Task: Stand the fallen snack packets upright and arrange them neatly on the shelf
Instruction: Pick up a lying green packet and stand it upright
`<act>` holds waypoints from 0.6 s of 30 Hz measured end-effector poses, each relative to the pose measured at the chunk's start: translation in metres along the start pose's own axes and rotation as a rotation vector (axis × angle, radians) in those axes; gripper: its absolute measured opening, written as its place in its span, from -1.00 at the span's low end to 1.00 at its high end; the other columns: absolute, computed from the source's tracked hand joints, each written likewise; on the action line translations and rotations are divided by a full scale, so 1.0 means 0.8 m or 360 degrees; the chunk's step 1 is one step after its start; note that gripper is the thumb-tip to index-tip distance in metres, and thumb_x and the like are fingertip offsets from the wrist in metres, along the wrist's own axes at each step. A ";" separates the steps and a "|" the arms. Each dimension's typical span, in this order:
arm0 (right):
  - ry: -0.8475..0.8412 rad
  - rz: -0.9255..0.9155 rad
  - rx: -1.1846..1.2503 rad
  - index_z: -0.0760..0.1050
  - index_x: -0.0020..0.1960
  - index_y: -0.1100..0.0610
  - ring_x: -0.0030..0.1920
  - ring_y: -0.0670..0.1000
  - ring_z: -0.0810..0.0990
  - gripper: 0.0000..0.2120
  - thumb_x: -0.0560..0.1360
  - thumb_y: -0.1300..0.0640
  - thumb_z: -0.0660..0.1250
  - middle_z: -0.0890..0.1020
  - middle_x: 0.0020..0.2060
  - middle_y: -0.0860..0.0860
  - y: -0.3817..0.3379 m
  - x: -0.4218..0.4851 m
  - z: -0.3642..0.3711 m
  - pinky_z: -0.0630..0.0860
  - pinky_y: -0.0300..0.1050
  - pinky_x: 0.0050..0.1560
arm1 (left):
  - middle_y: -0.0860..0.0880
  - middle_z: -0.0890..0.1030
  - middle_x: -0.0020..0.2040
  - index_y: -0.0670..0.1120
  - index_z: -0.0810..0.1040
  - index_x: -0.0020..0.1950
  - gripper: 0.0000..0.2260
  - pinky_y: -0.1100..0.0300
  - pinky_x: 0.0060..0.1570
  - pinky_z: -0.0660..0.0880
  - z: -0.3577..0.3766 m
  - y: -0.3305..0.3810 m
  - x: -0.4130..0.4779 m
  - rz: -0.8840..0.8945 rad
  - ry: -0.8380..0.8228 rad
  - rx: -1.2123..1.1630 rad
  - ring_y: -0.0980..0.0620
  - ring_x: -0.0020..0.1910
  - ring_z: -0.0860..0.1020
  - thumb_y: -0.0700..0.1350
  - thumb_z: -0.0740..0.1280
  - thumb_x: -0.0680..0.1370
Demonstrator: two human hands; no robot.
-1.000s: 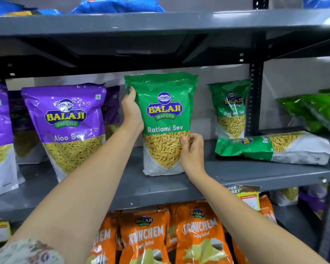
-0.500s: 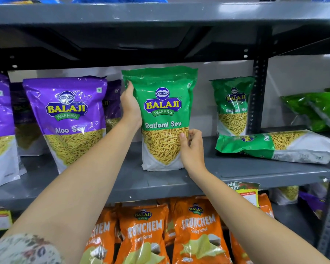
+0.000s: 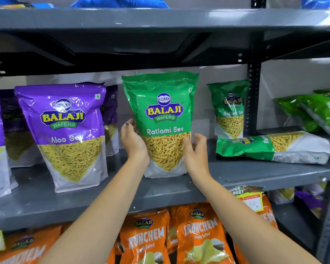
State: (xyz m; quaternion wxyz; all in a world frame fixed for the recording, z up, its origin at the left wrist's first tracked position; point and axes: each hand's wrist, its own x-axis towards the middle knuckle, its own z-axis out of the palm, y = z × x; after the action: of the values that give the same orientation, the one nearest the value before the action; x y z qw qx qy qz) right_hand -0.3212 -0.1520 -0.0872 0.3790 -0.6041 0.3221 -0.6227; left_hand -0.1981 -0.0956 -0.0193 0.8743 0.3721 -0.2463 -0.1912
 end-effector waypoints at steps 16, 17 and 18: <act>-0.0401 -0.0234 -0.1498 0.62 -0.11 0.27 -0.03 0.20 0.63 -0.71 0.49 0.07 0.24 0.68 -0.09 0.25 -0.074 0.243 -0.273 0.51 -0.02 -0.03 | 0.14 0.57 0.11 0.10 0.55 0.05 -0.80 0.00 0.22 0.43 0.109 -0.141 -0.228 0.0246 -0.0961 0.1618 0.03 0.11 0.56 0.05 0.27 0.45; -0.0491 -0.0177 -0.1643 0.61 -0.11 0.27 0.03 0.22 0.63 -0.71 0.50 0.06 0.24 0.67 -0.04 0.25 -0.064 0.258 -0.290 0.51 -0.01 0.00 | 0.08 0.61 0.12 0.08 0.58 0.02 -0.76 0.01 0.20 0.45 0.127 -0.145 -0.223 0.0112 -0.1073 0.1810 -0.03 0.13 0.57 0.13 0.24 0.45; -0.0584 -0.0126 -0.1818 0.60 -0.05 0.28 0.09 0.24 0.61 -0.71 0.54 0.07 0.24 0.66 0.05 0.26 -0.057 0.265 -0.304 0.51 0.03 0.07 | 0.01 0.64 0.11 0.04 0.60 -0.02 -0.69 0.03 0.18 0.47 0.146 -0.148 -0.216 -0.0031 -0.1141 0.1950 -0.09 0.14 0.57 0.19 0.21 0.44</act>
State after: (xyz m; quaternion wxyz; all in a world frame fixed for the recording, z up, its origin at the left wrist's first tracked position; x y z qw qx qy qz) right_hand -0.5638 -0.3255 0.0442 0.0202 -0.8213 0.5123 -0.2502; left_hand -0.4223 -0.1479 -0.0875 0.3712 0.7131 -0.5788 -0.1367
